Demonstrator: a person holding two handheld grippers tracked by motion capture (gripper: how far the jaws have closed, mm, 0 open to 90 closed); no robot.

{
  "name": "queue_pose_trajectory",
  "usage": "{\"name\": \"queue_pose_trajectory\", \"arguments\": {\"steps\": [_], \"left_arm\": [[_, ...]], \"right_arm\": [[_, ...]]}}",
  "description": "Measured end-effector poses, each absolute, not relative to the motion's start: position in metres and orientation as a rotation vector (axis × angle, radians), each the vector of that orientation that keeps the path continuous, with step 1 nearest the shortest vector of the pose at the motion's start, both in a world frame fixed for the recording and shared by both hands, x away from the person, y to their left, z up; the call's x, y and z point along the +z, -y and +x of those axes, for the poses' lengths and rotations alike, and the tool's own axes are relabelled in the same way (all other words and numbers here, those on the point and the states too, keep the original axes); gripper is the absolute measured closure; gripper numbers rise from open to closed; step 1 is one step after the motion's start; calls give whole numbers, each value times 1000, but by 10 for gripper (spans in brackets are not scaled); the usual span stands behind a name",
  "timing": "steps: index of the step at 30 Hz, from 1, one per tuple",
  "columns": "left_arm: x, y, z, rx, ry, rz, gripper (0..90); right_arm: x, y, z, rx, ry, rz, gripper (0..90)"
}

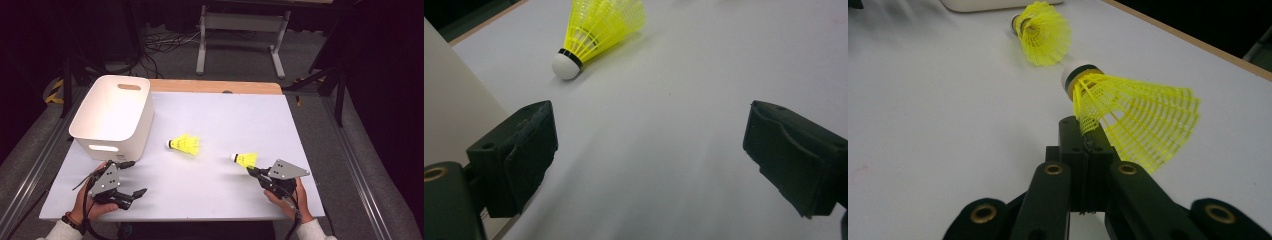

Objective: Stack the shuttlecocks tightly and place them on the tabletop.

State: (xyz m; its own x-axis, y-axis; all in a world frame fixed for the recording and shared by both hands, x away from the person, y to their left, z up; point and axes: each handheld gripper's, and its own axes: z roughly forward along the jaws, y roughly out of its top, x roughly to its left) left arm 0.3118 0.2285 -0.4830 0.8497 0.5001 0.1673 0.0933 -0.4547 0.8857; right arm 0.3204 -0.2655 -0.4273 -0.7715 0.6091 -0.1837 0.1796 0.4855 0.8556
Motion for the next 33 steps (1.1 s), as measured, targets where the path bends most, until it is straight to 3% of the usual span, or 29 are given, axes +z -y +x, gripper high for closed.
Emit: {"name": "queue_pose_trajectory", "arguments": {"steps": [33], "left_arm": [[-482,-228,311,520,-420,2009,86]], "right_arm": [[-424,251,359,1194,-2266,646,900]]}}
